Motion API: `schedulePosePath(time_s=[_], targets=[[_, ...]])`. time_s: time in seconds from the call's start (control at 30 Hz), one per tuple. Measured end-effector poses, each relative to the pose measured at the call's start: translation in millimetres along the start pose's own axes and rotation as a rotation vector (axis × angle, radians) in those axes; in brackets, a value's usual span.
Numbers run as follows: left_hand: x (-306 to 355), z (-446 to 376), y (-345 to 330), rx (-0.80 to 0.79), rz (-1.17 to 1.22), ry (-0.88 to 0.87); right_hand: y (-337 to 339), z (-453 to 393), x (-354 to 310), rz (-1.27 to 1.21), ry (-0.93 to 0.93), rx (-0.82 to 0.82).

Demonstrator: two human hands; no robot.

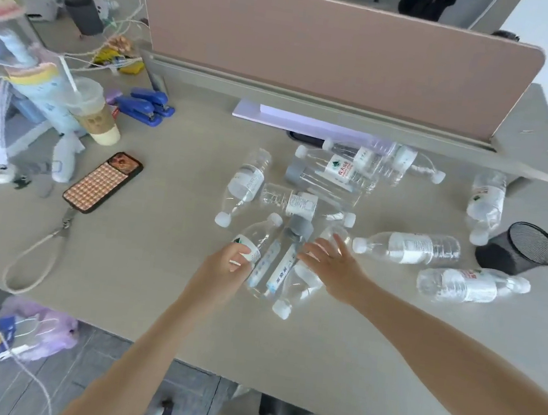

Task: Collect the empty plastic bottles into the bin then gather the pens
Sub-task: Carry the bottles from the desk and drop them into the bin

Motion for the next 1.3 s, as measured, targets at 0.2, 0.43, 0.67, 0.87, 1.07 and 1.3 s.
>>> schedulePosePath(time_s=[0.2,0.43,0.67,0.87,1.07,1.3], targets=[[0,-15,-4,-0.075,-0.006,-0.061,-3,9,-1,-0.052,-0.023,-0.001],[28,-36,-23,-0.078,-0.252,-0.224,41,42,31,-0.483,-0.275,0.104],[38,-66,-72,-0.227,-0.681,-0.318,57,98,85,-0.906,-0.73,0.238],[25,-82,-99,-0.323,-0.783,-0.229,57,136,108,-0.986,-0.917,0.249],[8,-85,-108,-0.328,-0.682,-0.16,51,171,120,-1.085,-1.04,0.275],[7,-71,-110,-0.27,-0.454,-0.083,34,200,121,-1.14,-1.137,0.238]])
Point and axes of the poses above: each hand's wrist, its own z-axis away from the middle knuckle, its own y-axis out of the back of the hand, x = y × z, the point moved 10 cm from there along -z, towards the middle knuckle, and after that the axes turned 15 degrees about -y, right-handed, at the moved point
